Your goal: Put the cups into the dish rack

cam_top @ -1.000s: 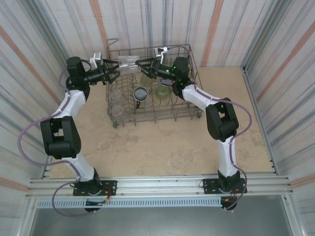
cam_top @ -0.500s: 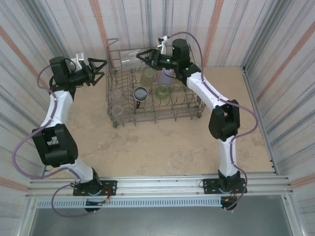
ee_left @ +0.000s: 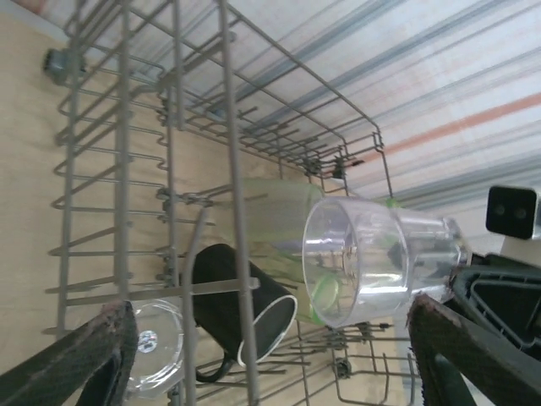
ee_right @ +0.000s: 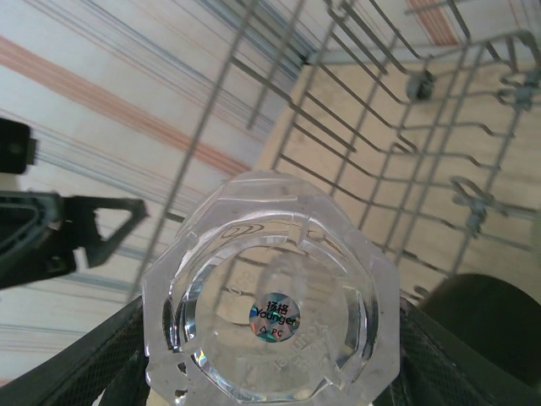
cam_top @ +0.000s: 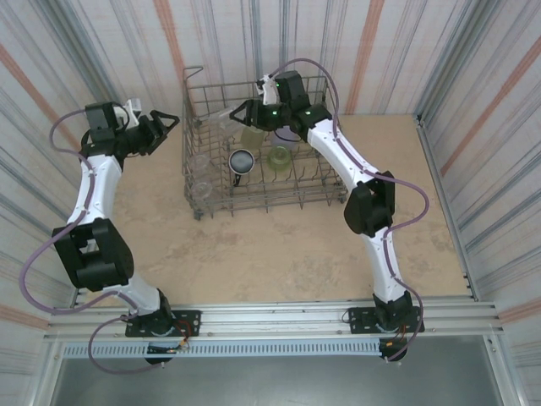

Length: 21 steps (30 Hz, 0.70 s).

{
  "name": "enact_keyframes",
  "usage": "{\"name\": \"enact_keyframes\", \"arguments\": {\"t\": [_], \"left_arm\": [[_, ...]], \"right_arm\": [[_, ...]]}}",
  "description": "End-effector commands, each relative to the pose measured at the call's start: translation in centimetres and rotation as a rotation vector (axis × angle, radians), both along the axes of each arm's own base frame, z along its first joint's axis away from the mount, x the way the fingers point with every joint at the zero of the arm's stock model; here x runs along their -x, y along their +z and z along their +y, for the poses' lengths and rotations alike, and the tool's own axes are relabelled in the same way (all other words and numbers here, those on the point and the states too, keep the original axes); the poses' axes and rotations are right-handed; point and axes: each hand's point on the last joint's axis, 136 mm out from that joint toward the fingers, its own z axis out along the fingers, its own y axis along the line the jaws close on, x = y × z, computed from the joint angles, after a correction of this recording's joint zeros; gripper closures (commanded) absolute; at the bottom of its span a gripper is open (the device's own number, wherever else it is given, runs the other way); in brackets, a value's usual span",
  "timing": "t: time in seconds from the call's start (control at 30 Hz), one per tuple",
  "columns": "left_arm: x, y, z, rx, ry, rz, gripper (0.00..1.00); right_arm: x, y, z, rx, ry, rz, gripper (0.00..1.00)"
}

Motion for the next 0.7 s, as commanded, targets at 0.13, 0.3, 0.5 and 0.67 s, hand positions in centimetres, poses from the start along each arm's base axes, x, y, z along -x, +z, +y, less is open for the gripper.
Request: {"name": "enact_keyframes", "arguments": {"t": [0.13,0.3,0.5,0.67], "left_arm": [[0.6,0.1,-1.1,-0.214,0.017,0.003,0.28],[0.7,-0.3,-2.8,-0.403,-0.006,0.025,0.29],[0.5,-2.2,-4.0,-0.611,-0.017,0.106,0.47],[0.7,-3.0,-3.2,-0.711,0.016,0.155,0.55]], "right_arm": [[0.4,1.7,-0.9,0.07,-0.008,-0.09,0.68],[0.9,1.5,-1.3,0.106,-0.004,-0.094,0.68],[1.4,2.0,-1.7,0.119,-0.004,-0.103,0.68],[1.7,2.4,-2.0,0.119,-0.005,-0.108,0.68]]}}
